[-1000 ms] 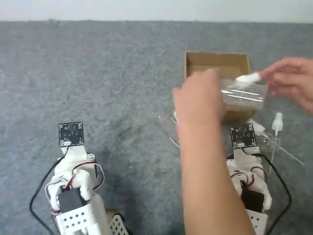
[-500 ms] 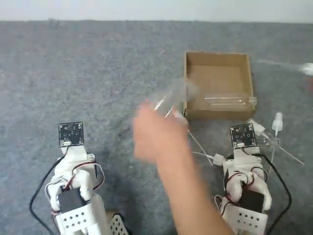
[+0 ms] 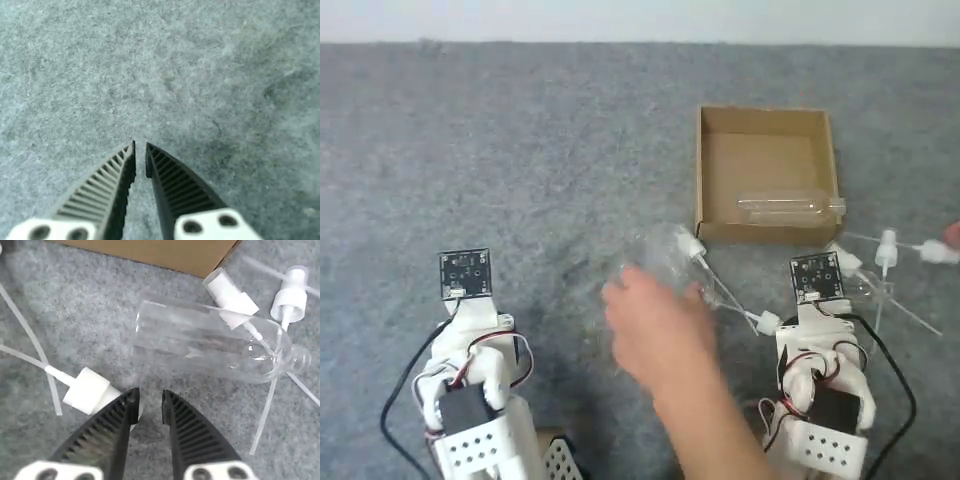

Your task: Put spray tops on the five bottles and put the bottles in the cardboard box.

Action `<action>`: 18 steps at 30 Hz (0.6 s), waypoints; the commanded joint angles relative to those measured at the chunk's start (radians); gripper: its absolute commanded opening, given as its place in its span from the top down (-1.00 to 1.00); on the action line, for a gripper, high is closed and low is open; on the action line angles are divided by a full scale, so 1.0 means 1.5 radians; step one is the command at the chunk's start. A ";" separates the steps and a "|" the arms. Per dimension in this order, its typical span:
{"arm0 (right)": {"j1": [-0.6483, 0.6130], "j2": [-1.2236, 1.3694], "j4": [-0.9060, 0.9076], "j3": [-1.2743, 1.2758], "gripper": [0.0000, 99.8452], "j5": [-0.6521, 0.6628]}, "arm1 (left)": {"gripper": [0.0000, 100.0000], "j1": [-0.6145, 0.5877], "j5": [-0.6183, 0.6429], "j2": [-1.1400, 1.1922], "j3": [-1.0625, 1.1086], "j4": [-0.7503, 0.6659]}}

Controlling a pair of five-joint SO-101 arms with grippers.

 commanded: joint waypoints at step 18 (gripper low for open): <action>0.008 -0.008 0.002 0.015 0.90 0.005 | 0.95 -0.003 -0.003 -0.012 -0.004 0.004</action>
